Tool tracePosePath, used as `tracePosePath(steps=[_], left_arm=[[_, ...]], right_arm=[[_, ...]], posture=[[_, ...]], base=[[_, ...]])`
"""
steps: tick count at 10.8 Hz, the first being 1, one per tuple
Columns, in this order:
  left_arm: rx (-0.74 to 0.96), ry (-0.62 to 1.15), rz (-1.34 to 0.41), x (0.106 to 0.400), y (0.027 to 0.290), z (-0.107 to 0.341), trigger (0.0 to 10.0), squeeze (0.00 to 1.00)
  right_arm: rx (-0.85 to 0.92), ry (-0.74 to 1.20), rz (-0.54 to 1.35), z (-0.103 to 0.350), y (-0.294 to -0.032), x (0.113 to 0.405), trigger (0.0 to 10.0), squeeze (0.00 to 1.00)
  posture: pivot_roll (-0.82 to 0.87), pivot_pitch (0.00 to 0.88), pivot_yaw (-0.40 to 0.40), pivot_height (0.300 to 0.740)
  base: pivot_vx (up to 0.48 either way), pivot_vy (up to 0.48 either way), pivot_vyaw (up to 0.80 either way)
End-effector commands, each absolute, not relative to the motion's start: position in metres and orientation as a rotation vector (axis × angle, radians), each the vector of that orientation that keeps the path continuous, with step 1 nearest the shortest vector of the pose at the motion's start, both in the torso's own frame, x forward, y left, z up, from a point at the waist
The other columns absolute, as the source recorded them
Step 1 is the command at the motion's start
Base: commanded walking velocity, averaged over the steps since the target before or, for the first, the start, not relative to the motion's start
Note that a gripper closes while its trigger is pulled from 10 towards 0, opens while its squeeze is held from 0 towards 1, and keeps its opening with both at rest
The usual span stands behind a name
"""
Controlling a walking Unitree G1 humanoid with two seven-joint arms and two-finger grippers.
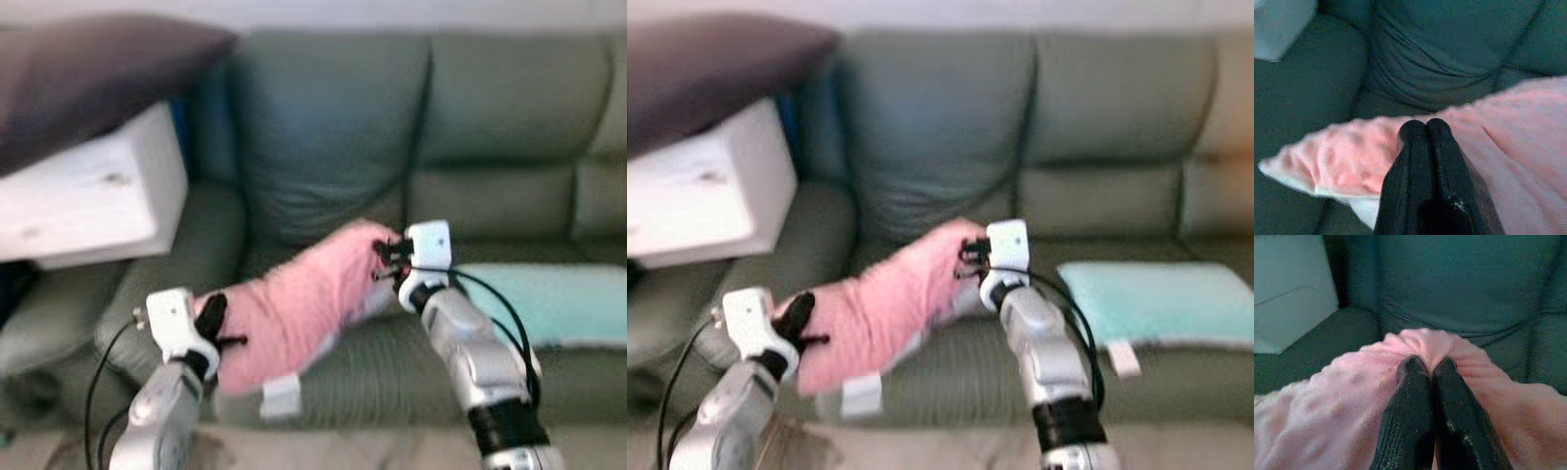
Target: Move the pillow to the sofa
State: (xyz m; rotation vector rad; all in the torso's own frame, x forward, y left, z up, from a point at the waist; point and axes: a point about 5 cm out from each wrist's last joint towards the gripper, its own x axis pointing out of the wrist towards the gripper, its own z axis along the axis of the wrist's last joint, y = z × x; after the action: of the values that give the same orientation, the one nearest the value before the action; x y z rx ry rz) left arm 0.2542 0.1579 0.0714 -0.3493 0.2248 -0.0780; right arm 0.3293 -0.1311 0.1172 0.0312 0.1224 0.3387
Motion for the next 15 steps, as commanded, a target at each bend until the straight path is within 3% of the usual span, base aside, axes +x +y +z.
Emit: tracePosePath(steps=[1, 10, 15], left_arm=[[-0.357, 0.201, -0.119, 0.2562, 0.1497, 0.0774, 10.0, 0.0], [-0.335, 0.161, -0.094, 0.2608, 0.1541, 0.0823, 10.0, 0.0], [-0.329, 0.156, -0.122, 0.2654, 0.1481, 0.083, 10.0, 0.0]], right_arm=[[0.025, 0.086, 0.321, 0.1261, -0.1371, 0.3316, 10.0, 0.0], [0.014, 0.067, 0.341, 0.1261, -0.1319, 0.3302, 10.0, 0.0], [0.015, 0.06, 0.326, 0.1261, -0.1339, 0.33, 10.0, 0.0]], posture=[[-0.24, 0.0, 0.03, 0.74], [-0.23, 0.0, 0.039, 0.74], [-0.24, 0.0, 0.05, 0.74]], base=[[0.48, 0.0, 0.0], [0.031, 0.0, 0.0], [0.416, 0.0, 0.0]])
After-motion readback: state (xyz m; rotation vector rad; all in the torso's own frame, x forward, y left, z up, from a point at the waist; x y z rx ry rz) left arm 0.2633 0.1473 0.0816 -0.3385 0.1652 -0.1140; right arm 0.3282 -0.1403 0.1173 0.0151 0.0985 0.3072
